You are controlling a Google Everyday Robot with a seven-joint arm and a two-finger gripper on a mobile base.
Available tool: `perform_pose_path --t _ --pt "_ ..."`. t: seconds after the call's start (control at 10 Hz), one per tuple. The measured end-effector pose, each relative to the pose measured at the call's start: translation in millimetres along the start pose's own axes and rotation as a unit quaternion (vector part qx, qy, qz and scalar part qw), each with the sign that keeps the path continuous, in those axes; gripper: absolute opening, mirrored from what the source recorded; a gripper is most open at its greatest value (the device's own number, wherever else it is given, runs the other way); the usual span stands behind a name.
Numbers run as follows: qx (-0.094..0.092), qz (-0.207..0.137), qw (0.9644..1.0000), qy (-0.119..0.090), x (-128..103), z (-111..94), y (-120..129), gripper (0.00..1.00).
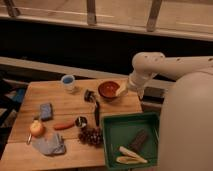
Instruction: Place towel in table surface
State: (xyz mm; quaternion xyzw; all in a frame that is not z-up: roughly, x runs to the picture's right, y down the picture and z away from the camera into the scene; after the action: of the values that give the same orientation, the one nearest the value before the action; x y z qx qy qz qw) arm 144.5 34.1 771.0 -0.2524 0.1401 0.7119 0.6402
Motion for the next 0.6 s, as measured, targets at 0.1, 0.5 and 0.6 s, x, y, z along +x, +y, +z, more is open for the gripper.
perform_pose_path --t 0.1,0.5,0.6 --pt "0.0 0.0 1.0 0.0 0.0 0.0 0.0 0.8" --pt "0.0 0.0 1.0 0.0 0.0 0.0 0.0 0.8" --pt "0.0 0.0 1.0 0.0 0.0 0.0 0.0 0.8"
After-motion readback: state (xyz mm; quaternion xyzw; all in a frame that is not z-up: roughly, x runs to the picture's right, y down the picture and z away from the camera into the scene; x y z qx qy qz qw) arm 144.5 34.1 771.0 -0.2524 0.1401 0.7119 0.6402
